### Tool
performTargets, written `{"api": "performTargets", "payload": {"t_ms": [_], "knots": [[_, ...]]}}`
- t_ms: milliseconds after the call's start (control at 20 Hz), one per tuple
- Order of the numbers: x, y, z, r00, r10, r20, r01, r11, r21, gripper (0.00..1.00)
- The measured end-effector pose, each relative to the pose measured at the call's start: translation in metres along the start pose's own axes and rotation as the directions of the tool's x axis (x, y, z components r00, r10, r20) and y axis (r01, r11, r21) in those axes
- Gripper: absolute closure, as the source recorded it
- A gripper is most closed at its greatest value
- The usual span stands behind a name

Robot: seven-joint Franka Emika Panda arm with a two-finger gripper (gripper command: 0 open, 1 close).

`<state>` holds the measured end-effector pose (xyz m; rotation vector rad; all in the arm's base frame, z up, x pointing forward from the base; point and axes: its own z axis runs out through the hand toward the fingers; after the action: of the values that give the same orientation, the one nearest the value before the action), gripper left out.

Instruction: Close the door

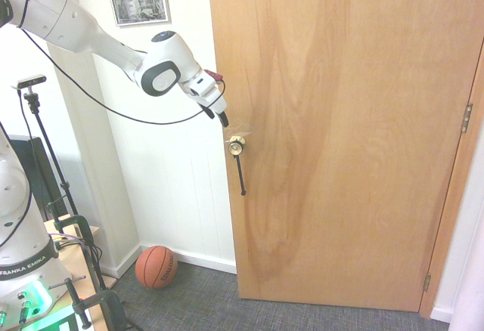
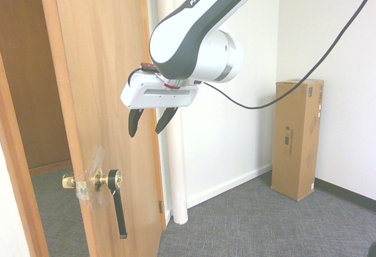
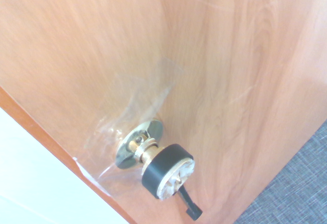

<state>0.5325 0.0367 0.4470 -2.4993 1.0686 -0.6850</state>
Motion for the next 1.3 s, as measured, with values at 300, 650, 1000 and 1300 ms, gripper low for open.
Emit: {"api": "performTargets", "payload": {"t_ms": [300, 650, 1000, 1300], "knots": [[0.003, -0.007, 0.026, 0.998, 0.019, -0.058, -0.017, 0.999, 0.03, 1.0], [-0.021, -0.052, 0.06, 1.0, 0.018, -0.021, -0.015, 0.993, 0.115, 1.0], [-0.019, -0.08, 0.042, 0.996, 0.086, -0.011, -0.082, 0.97, 0.23, 1.0], [0.03, -0.082, 0.048, 0.974, 0.226, 0.023, -0.223, 0.929, 0.294, 1.0]]}}
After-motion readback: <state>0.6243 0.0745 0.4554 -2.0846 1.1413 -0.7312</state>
